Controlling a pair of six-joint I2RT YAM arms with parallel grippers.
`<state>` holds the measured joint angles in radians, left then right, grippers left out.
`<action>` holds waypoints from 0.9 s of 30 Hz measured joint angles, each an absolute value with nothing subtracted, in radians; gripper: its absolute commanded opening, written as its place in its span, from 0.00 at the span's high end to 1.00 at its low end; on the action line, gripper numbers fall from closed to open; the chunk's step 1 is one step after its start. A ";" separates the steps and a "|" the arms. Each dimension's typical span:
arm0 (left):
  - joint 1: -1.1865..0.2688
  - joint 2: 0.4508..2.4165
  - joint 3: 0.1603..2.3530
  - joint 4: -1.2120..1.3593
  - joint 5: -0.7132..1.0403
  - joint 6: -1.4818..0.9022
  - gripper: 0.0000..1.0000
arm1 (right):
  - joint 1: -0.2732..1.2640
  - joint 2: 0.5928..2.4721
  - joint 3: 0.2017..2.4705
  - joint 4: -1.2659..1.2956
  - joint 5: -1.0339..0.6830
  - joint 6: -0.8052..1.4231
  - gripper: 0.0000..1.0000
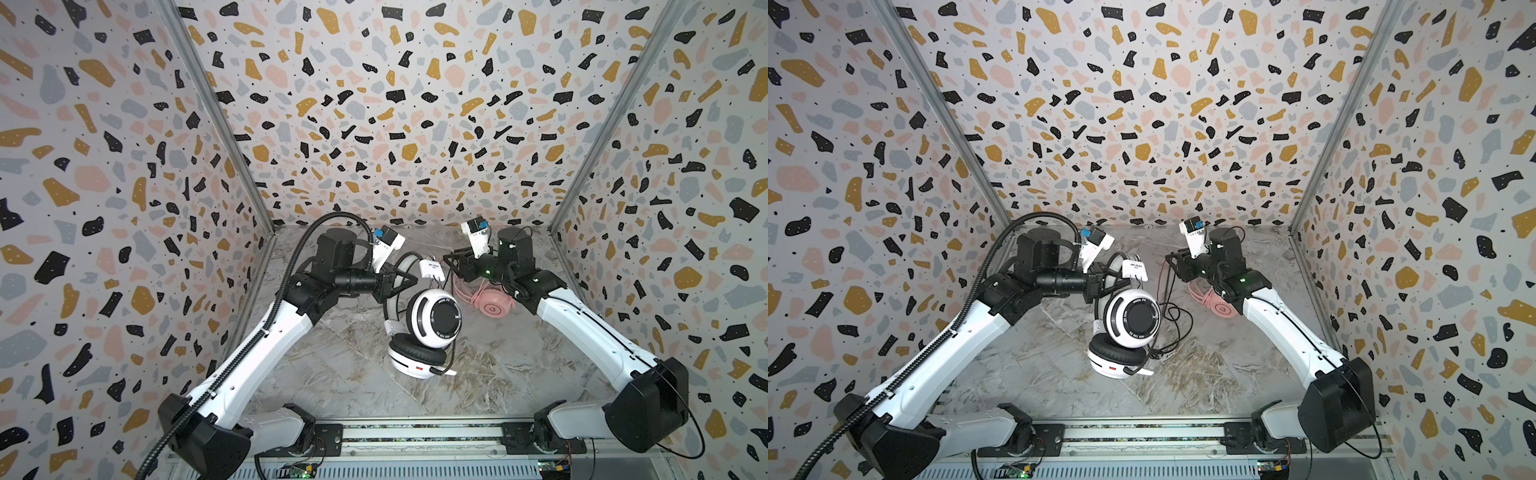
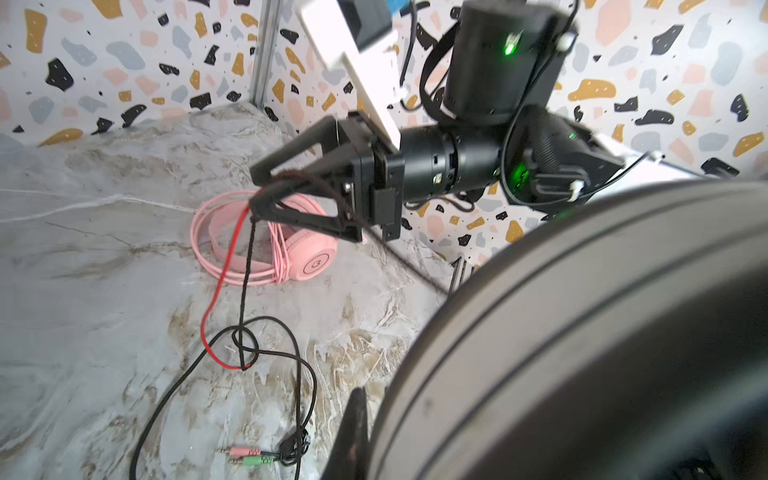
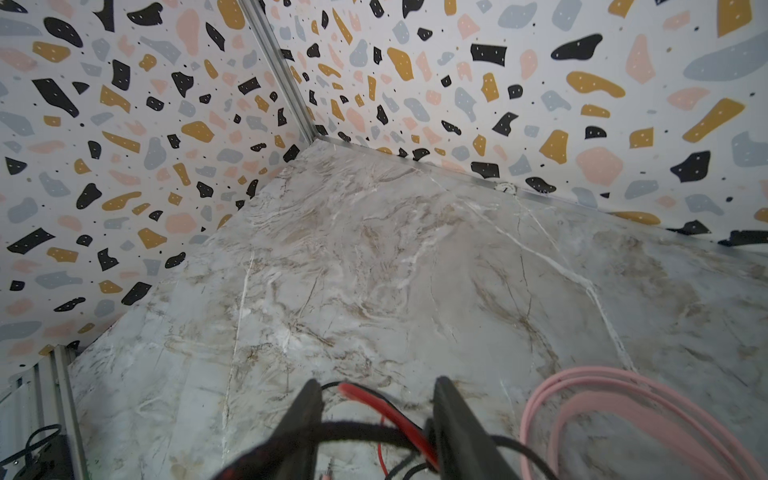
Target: Wrap the headphones
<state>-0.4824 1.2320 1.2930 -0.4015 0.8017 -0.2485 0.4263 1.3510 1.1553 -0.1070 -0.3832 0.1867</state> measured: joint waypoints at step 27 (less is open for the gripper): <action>-0.318 1.293 1.497 -0.289 0.759 -0.663 1.00 | 0.434 1.140 0.640 0.295 -0.707 0.288 0.13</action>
